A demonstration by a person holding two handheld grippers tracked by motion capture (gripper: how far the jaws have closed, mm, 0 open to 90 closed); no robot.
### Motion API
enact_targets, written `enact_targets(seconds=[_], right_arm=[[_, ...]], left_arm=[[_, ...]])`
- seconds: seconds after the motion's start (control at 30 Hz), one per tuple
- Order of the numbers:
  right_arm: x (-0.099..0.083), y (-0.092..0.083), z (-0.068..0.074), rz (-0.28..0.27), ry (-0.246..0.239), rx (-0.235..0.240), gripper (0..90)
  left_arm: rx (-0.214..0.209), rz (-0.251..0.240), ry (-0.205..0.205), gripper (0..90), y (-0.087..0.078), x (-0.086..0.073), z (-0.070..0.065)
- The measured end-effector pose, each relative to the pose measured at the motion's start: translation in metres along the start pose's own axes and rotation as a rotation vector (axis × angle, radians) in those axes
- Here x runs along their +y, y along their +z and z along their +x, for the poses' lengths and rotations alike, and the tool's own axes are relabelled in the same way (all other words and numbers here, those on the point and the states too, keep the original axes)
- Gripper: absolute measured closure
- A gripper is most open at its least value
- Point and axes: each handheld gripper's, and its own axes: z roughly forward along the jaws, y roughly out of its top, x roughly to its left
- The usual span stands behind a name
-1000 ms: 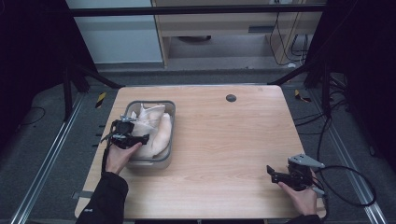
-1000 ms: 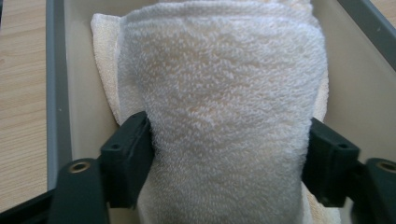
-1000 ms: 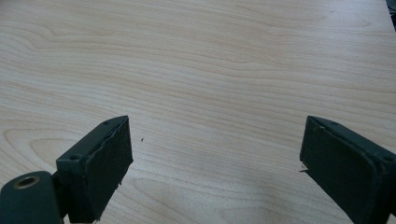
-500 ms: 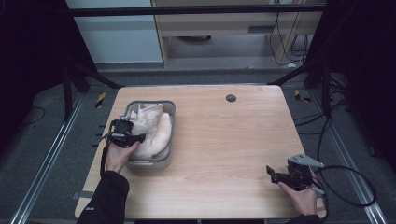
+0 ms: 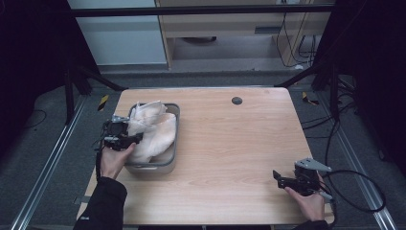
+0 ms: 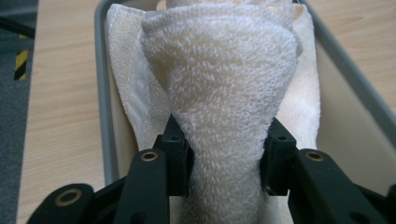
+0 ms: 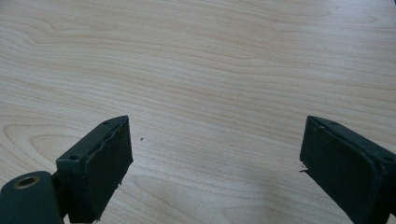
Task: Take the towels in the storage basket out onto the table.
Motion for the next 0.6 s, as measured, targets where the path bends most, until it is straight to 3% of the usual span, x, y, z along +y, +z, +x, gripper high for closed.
enact_targets(seconds=[0.6], right_arm=[[0.0, 0.0, 0.0, 0.004, 0.001, 0.005, 9.1]], left_arm=[[-0.02, -0.112, 0.008, 61.9, -0.053, 0.02, -0.001]])
